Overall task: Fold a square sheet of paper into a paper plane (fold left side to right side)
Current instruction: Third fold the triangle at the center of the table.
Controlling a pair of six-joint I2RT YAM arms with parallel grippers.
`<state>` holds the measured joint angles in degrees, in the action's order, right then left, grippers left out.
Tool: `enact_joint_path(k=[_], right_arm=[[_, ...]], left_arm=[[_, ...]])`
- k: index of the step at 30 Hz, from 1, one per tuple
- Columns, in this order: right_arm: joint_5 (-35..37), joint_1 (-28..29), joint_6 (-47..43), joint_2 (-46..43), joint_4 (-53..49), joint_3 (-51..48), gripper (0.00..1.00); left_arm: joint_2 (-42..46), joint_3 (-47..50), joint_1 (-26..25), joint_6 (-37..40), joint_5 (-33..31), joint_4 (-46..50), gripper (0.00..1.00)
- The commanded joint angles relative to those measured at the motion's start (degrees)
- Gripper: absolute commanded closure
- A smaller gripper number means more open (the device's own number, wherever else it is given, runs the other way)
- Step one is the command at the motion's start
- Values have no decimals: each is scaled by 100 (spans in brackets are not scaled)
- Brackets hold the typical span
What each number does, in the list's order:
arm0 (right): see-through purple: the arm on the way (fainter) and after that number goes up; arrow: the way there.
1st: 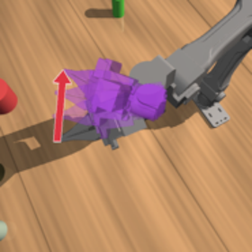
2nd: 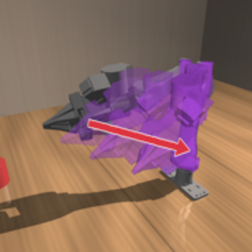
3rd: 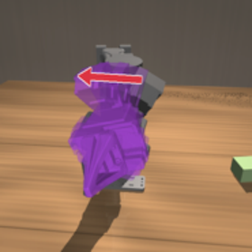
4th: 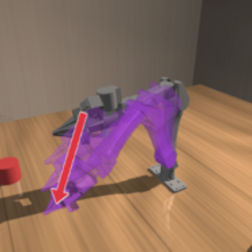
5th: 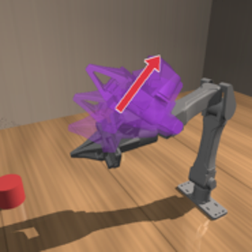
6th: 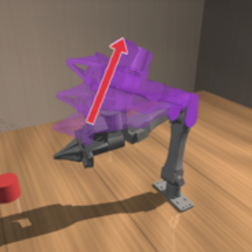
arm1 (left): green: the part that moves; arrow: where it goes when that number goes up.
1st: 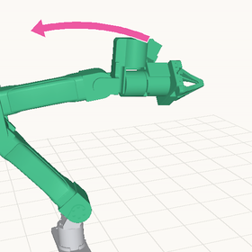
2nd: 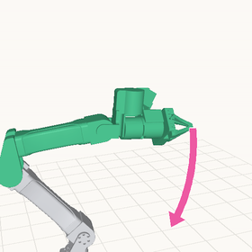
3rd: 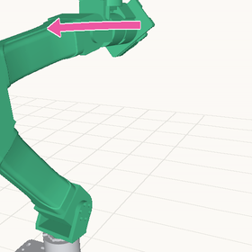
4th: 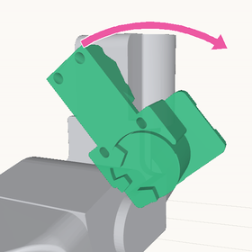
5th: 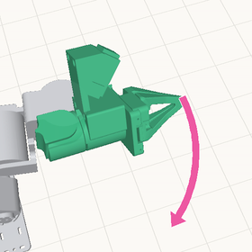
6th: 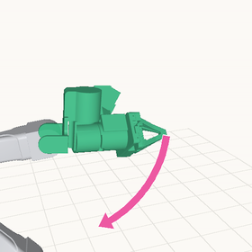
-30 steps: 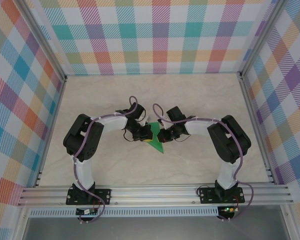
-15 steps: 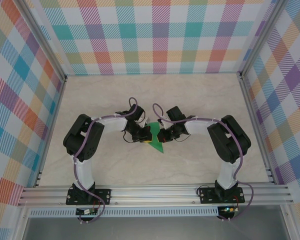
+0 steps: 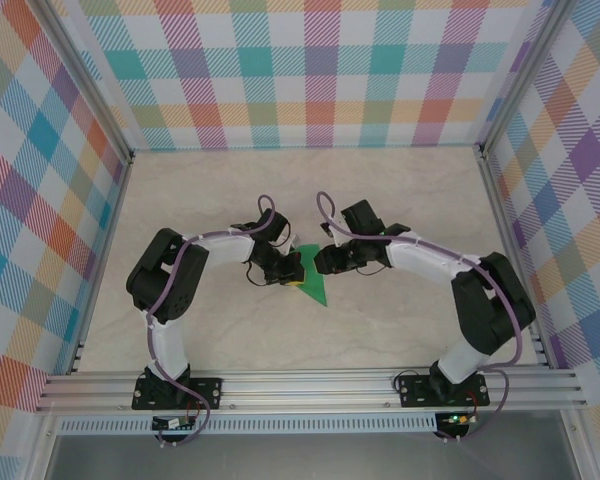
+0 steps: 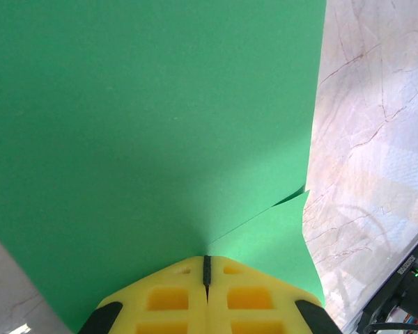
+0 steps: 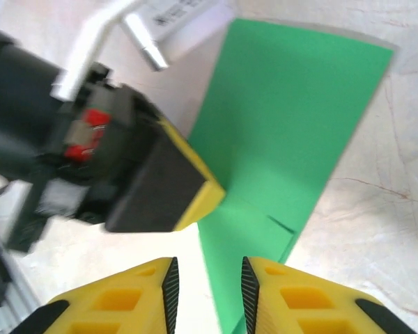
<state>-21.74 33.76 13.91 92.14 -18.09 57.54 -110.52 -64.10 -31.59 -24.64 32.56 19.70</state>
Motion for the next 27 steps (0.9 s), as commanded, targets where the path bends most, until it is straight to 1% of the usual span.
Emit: enact_joint_path(k=[1, 4, 9, 15, 27], right_arm=[[-751, 108, 262, -167, -12, -416, 72], [-1206, 247, 468, -65, 210, -576, 78], [-1115, 322, 618, 362, 309, -543, 83], [-1020, 317, 735, 796, 206, -436, 85], [-639, 316, 678, 1085, -218, -393, 86]], left_arm=[[-304, 213, -57, 2, -445, 85, 97], [-277, 209, -57, 13, -480, 102, 97], [-279, 196, -57, 4, -467, 103, 98], [-264, 177, -56, 30, -485, 146, 98], [-279, 151, -57, 48, -505, 166, 98]])
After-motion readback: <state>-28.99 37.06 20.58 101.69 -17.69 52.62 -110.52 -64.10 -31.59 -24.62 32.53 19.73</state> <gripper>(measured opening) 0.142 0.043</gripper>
